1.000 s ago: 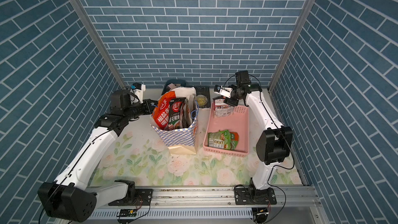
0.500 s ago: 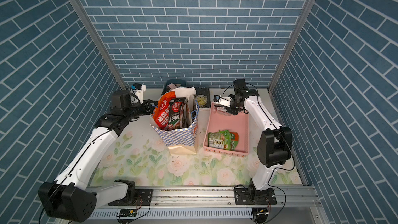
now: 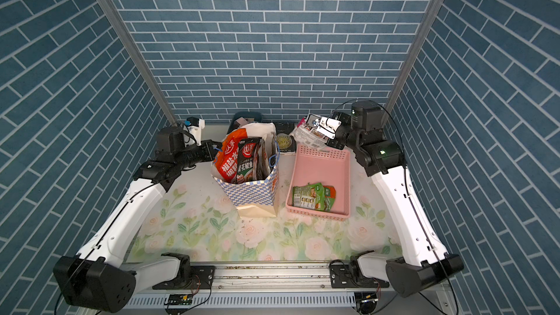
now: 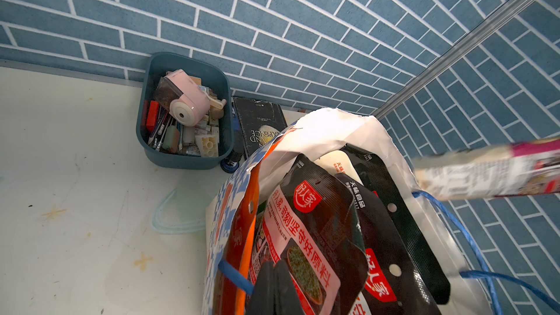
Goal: Place the condiment packets inside the bag
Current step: Place the condiment packet in the paper bag.
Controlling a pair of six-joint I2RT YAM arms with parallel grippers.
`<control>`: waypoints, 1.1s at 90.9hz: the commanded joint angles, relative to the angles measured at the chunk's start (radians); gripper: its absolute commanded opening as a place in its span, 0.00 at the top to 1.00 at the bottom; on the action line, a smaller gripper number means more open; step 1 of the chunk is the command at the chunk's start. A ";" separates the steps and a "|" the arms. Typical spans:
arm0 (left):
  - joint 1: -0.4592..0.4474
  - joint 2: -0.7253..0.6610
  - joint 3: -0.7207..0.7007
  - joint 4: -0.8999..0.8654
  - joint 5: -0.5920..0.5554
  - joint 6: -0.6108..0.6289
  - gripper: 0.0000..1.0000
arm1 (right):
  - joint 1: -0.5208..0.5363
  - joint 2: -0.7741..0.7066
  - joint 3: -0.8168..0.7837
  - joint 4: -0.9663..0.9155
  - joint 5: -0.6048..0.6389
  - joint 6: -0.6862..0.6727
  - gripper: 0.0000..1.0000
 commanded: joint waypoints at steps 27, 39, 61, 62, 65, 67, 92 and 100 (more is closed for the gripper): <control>0.000 0.003 -0.014 0.008 0.004 -0.001 0.92 | 0.322 0.223 0.588 -0.046 -0.063 0.298 1.00; 0.000 0.000 -0.013 0.004 0.004 0.002 0.92 | 0.390 0.276 0.618 -0.058 -0.124 0.308 1.00; 0.000 -0.003 -0.012 0.000 0.010 0.005 0.92 | 0.438 0.307 0.543 -0.038 -0.078 0.361 1.00; 0.000 -0.003 -0.012 0.001 0.010 0.006 0.92 | 0.440 0.310 0.543 -0.038 -0.075 0.363 1.00; 0.000 -0.003 -0.014 0.001 0.012 0.005 0.92 | 0.448 0.318 0.543 -0.039 -0.069 0.365 1.00; 0.000 -0.003 -0.013 0.001 0.012 0.005 0.92 | 0.453 0.322 0.543 -0.040 -0.067 0.367 1.00; 0.000 -0.008 -0.014 -0.003 0.009 0.012 0.92 | 0.527 0.349 0.526 -0.131 -0.061 0.374 1.00; 0.000 -0.007 -0.011 -0.005 0.010 0.014 0.92 | 0.538 0.344 0.523 -0.176 -0.059 0.390 1.00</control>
